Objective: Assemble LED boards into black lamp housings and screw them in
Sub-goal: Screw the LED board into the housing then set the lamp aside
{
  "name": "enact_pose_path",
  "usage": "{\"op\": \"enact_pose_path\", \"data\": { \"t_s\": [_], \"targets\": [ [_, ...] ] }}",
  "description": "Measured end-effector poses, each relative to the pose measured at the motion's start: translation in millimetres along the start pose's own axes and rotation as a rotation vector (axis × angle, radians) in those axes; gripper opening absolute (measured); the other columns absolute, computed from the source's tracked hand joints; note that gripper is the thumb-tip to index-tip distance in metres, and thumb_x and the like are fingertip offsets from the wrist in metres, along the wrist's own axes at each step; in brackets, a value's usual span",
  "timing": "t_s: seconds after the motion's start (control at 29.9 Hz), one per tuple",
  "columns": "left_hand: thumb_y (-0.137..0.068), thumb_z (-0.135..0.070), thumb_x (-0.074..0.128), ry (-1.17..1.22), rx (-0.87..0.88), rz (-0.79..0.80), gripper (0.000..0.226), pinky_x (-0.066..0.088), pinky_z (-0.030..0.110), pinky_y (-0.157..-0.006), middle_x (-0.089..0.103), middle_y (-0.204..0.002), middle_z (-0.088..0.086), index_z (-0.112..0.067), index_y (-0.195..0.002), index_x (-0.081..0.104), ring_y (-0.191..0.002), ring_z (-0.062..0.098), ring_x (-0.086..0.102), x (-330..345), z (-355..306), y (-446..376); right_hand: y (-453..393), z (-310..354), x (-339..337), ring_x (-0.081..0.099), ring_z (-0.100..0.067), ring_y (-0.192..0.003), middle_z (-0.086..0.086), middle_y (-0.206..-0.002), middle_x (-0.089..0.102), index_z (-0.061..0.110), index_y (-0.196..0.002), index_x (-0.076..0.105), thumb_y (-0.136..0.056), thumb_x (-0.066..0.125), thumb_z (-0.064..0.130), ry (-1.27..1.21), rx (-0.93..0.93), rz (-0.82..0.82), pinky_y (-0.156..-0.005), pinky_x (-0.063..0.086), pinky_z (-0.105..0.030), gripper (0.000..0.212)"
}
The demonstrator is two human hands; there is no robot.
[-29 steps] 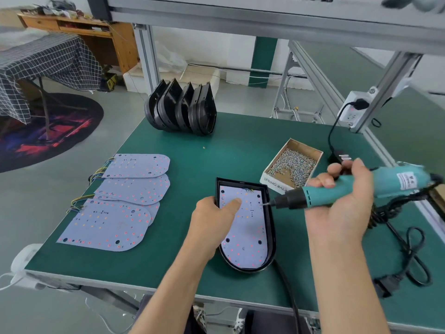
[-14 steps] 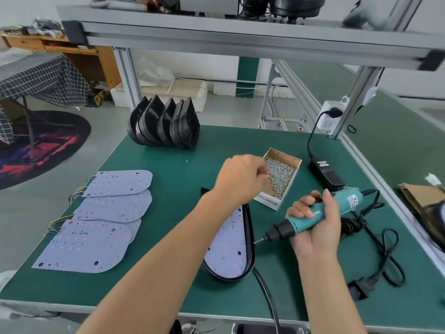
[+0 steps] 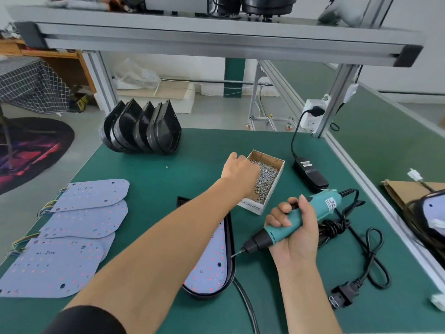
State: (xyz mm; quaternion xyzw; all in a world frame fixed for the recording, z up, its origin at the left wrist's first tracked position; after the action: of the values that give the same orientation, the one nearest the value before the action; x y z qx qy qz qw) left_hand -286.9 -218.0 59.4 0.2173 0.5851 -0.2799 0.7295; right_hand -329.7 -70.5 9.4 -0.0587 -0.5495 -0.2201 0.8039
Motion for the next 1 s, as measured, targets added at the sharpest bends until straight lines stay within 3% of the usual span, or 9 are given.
{"op": "enact_pose_path", "data": {
  "t_s": [0.27,0.47,0.6,0.74,0.8,0.87,0.94,1.0],
  "targets": [
    [-0.091,-0.016,0.061,-0.018,-0.008,0.010,0.016,0.036,0.041,-0.097,0.067,-0.107,0.004,-0.024,-0.089,0.048,-0.109,0.026,0.055,5.0,1.9,-4.3,3.3,0.0,-0.6,0.043,-0.007,-0.046,0.002,-0.070,0.056,0.018,-0.075,0.066,-0.087,0.073,0.026,0.025,-0.005,-0.009,-0.047,0.042,-0.019,0.016],
    [-0.100,-0.029,0.056,0.066,-0.014,-0.056,0.016,0.032,0.042,-0.091,0.066,-0.095,0.001,-0.023,-0.087,0.051,-0.097,0.024,0.053,3.9,8.3,-1.2,5.3,-0.2,-1.5,0.043,-0.007,-0.047,0.002,-0.070,0.056,0.018,-0.075,0.065,-0.091,0.071,0.025,0.049,-0.015,-0.025,-0.047,0.043,-0.019,0.018],
    [-0.105,-0.033,0.053,0.424,-0.098,-0.121,0.018,0.034,0.040,-0.093,0.073,-0.096,-0.001,-0.018,-0.101,0.063,-0.094,0.026,0.064,3.3,25.8,10.3,5.4,-0.3,-0.1,0.043,-0.007,-0.047,0.003,-0.070,0.054,0.019,-0.073,0.065,-0.095,0.066,0.025,0.080,-0.031,-0.049,-0.047,0.042,-0.019,0.023],
    [-0.103,-0.032,0.060,0.658,-0.172,-0.185,0.018,0.042,0.039,-0.094,0.076,-0.097,0.001,-0.017,-0.097,0.067,-0.093,0.027,0.066,-0.3,41.8,29.6,7.8,-0.6,2.1,0.043,-0.007,-0.048,0.003,-0.070,0.054,0.019,-0.073,0.064,-0.096,0.066,0.025,0.084,-0.035,-0.071,-0.048,0.041,-0.019,0.023],
    [-0.101,-0.027,0.062,0.836,-0.221,-0.206,0.019,0.051,0.038,-0.085,0.076,-0.092,0.002,-0.012,-0.093,0.069,-0.088,0.026,0.067,-3.1,49.6,37.8,10.6,1.0,3.5,0.043,-0.007,-0.048,0.003,-0.070,0.054,0.019,-0.074,0.064,-0.096,0.066,0.024,0.081,-0.044,-0.075,-0.048,0.042,-0.019,0.023],
    [-0.099,-0.025,0.064,1.008,-0.253,-0.218,0.020,0.052,0.029,-0.069,0.075,-0.081,-0.001,-0.013,-0.084,0.070,-0.071,0.015,0.064,-11.1,56.9,45.5,13.0,5.3,7.2,0.042,-0.007,-0.048,0.003,-0.069,0.054,0.019,-0.074,0.063,-0.094,0.068,0.024,0.068,-0.066,-0.078,-0.048,0.042,-0.019,0.021],
    [-0.099,-0.030,0.064,1.169,-0.268,-0.238,0.028,0.043,0.017,-0.052,0.069,-0.067,-0.009,-0.017,-0.074,0.069,-0.052,0.004,0.051,-26.9,60.9,59.7,14.9,10.1,15.1,0.042,-0.007,-0.048,0.003,-0.069,0.053,0.018,-0.076,0.062,-0.089,0.070,0.024,0.030,-0.087,-0.069,-0.048,0.041,-0.019,0.017],
    [-0.101,-0.035,0.063,1.354,-0.271,-0.258,0.035,0.037,0.017,-0.049,0.060,-0.061,-0.010,-0.019,-0.071,0.065,-0.052,0.008,0.044,-40.5,59.9,80.8,17.3,13.3,25.9,0.041,-0.006,-0.049,0.004,-0.070,0.052,0.018,-0.078,0.060,-0.089,0.070,0.026,-0.028,-0.102,-0.055,-0.048,0.041,-0.019,0.017]
  ]
}}
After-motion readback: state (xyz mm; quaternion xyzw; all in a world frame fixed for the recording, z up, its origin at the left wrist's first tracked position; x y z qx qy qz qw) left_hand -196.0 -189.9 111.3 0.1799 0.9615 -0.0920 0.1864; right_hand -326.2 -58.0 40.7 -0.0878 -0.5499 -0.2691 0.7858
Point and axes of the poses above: each hand's wrist, its own y-axis away from the middle knuckle, its own x-axis out of the palm, z = x × y, the point moved 8 cm from there along -y, towards the middle knuckle
